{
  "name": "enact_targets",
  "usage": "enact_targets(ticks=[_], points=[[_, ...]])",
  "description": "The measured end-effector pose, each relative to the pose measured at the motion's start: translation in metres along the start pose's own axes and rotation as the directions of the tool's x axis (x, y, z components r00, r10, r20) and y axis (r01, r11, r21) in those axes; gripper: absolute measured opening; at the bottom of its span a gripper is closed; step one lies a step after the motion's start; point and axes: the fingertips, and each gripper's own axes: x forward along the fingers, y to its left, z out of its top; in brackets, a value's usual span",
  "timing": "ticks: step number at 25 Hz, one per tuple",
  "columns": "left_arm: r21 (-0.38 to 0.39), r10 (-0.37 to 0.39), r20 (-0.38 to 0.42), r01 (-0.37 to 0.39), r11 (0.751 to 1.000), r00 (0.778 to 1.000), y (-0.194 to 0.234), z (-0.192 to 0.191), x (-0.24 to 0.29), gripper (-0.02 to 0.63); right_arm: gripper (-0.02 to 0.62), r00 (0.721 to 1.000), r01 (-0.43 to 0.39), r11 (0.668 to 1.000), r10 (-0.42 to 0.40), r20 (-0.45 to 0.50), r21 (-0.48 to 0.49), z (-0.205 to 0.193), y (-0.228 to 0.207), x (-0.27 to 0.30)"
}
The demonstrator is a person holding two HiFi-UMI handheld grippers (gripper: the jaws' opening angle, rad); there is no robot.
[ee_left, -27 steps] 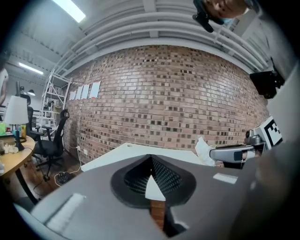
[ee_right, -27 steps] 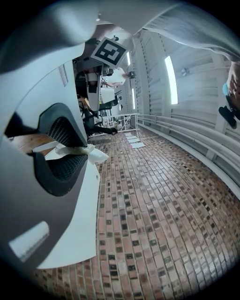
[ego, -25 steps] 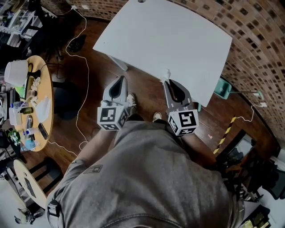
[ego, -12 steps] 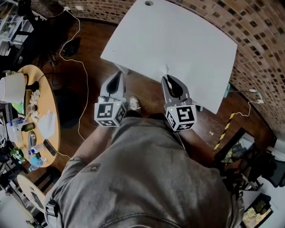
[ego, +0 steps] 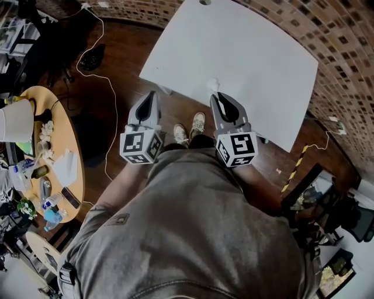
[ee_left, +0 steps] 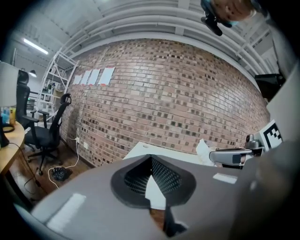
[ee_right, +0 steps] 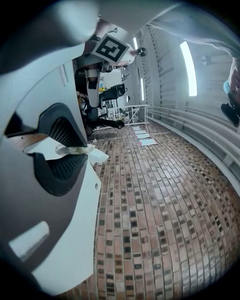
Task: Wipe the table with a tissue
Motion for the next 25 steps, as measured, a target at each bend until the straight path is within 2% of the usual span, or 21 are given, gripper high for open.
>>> enact_targets(ticks=[10,16,25], points=[[0.062,0.104,-0.046,-0.101,0.993,0.994,0.028,0.015,0.05,0.002,0.064,0.996,-0.084,0.996,0.084,-0.024,0.018,0.003,-0.027,0.063],[0.141,0.142,-0.051,-0.133,0.981,0.989,0.037,0.016,0.071,0.002,0.064,0.991,-0.122,0.992,0.123,-0.045,0.029,-0.001,-0.038,0.095],[0.101,0.165,-0.114,-0.154,0.983,0.98,0.071,-0.007,0.093,0.002,0.064,0.983,-0.116,0.993,0.118,-0.142,0.022,-0.024,-0.039,0.129]])
